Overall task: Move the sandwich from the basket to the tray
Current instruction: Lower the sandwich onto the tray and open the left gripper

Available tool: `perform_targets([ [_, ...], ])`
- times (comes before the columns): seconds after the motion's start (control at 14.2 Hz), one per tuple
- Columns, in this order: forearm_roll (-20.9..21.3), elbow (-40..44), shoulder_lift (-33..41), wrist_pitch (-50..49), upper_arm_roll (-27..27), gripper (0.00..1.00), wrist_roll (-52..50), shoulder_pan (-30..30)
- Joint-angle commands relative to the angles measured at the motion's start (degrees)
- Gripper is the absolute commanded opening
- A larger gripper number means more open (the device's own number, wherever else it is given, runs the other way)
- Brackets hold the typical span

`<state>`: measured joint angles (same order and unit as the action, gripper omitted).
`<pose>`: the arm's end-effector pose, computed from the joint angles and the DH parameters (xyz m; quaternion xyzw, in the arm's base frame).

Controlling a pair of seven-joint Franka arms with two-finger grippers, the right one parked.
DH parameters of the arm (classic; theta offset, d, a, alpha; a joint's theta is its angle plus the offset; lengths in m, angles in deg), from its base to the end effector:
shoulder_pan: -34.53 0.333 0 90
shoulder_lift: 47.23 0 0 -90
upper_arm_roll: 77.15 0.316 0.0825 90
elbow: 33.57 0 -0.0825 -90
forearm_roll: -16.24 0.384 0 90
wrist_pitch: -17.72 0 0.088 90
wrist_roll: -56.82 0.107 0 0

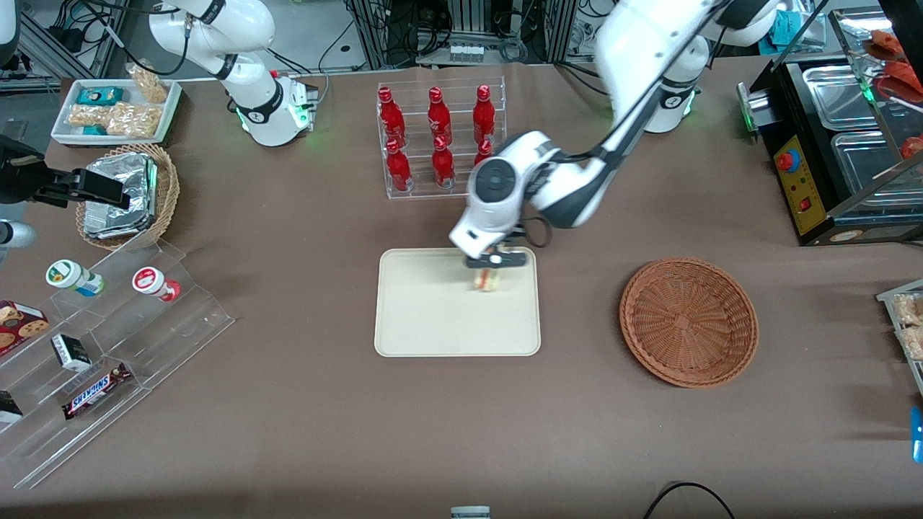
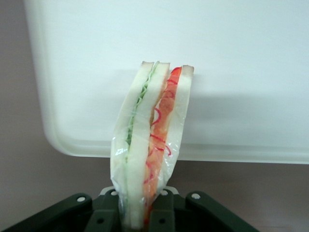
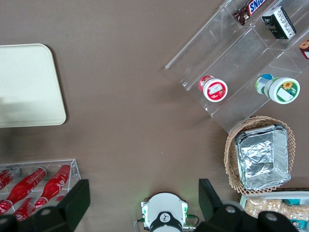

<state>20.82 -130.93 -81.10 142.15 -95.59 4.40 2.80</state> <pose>0.4440 -0.4946 0.2584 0.9972 0.0172 -0.0722 0.0022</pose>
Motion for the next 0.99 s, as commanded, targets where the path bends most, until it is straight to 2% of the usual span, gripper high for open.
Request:
perform_targets([
  [0.0, 2.0, 12.2, -7.1, -5.1, 1.0, 0.13, -3.4, -3.1],
  [0.28, 5.8, 20.3, -13.1, -8.2, 1.0, 0.15, -8.8, -6.1],
  [0.42, 5.7, 21.1, -13.7, -8.5, 1.0, 0.16, -9.0, -6.4],
  [0.56, 5.6, 21.3, -13.9, -8.2, 1.0, 0.23, -10.4, -6.3],
  [0.7, 5.6, 22.1, -13.9, -8.2, 1.1, 0.24, -11.8, -5.9],
  [0.77, 5.5, 22.1, -13.9, -8.2, 1.3, 0.28, -12.0, -5.9],
  [0.85, 5.2, 22.2, -13.9, -8.2, 1.6, 0.38, -12.0, -5.7],
  [0.92, 5.2, 22.2, -13.9, -8.0, 1.7, 0.56, -12.0, -5.5],
])
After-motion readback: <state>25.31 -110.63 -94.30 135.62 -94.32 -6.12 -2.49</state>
